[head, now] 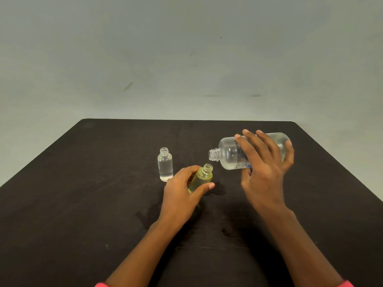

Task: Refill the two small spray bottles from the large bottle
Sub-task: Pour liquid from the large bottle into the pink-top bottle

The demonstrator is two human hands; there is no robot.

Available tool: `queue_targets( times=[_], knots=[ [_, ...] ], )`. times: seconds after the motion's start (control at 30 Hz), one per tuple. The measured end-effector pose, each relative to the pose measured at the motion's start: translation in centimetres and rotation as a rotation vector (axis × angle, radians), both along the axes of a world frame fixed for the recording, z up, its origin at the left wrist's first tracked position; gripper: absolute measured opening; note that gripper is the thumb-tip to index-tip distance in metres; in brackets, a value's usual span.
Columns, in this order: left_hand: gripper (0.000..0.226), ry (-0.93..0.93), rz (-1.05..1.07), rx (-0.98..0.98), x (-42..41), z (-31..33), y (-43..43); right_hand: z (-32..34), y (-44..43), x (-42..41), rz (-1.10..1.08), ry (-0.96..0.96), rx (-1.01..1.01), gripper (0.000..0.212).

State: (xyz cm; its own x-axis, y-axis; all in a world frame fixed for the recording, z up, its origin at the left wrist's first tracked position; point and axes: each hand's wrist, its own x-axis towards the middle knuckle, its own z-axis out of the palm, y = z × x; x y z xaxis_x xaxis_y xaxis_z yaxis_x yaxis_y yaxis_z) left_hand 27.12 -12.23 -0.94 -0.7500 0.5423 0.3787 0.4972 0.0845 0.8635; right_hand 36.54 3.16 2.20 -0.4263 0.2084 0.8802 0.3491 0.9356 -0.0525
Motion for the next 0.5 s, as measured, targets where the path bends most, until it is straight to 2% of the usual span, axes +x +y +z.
queue_targets(
  times=[0.5],
  knots=[
    [0.033,0.009,0.006,-0.008,0.02,0.03,-0.01,0.0,-0.01,-0.01,-0.009,-0.003,-0.002,0.078]
  ],
)
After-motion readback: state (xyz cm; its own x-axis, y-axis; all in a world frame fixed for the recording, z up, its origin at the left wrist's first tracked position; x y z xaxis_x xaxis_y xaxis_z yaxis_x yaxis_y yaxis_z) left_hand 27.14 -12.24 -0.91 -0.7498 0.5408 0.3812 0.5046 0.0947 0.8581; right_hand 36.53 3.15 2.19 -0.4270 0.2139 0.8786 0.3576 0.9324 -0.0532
